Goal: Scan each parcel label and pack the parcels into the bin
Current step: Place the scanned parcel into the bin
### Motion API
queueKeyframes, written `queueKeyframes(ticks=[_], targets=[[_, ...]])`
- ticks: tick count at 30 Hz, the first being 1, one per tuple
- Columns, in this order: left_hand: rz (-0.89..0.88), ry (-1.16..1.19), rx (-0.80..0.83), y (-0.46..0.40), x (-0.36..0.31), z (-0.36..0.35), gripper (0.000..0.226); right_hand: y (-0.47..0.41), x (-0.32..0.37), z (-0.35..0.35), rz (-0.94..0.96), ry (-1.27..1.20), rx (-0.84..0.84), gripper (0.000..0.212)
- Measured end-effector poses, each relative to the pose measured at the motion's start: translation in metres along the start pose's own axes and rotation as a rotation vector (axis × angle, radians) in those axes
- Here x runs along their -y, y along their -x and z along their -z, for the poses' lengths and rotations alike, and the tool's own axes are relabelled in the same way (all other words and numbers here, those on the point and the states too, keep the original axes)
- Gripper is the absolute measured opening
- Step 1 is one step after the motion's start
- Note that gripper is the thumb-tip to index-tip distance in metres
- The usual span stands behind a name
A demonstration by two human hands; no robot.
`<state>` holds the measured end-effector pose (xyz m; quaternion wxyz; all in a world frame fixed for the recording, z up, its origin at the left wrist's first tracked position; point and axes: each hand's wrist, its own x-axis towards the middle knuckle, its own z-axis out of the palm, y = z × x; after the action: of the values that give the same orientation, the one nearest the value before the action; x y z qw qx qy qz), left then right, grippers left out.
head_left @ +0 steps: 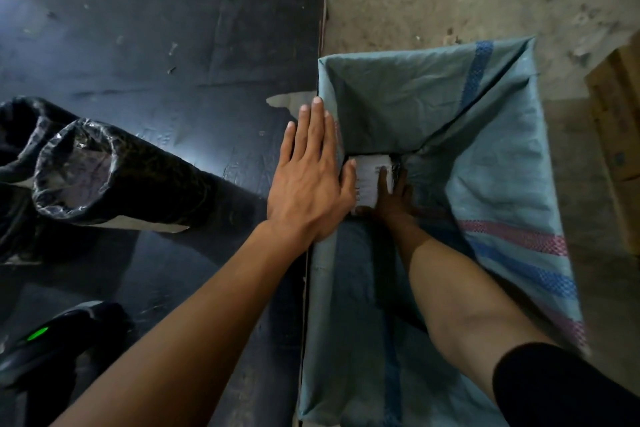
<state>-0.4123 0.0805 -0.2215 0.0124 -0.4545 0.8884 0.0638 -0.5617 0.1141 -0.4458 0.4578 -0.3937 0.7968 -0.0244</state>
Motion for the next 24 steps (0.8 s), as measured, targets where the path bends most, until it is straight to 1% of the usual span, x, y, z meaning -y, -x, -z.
queueKeyframes(ticks=[3,7,12,17,21,24], targets=[[0.001,0.000,-0.003,-0.001,0.001,0.000,0.077,0.001,0.005,0.001,-0.035,0.040,-0.008,0.119],[0.001,0.005,0.004,0.000,0.002,0.000,0.077,0.010,0.006,0.005,-0.020,0.149,-0.015,0.105],[-0.013,0.020,0.011,0.000,0.002,0.002,0.077,0.044,0.002,0.020,0.020,0.164,-0.104,0.104],[-0.018,0.046,0.009,0.002,0.001,0.007,0.077,0.091,0.005,0.043,0.082,0.158,-0.138,0.100],[-0.006,0.088,0.011,0.011,-0.001,0.018,0.076,0.141,0.015,0.053,0.159,0.053,-0.198,0.083],[0.014,0.250,-0.020,0.024,-0.003,0.033,0.071,0.181,0.023,0.059,0.211,0.055,-0.274,0.071]])
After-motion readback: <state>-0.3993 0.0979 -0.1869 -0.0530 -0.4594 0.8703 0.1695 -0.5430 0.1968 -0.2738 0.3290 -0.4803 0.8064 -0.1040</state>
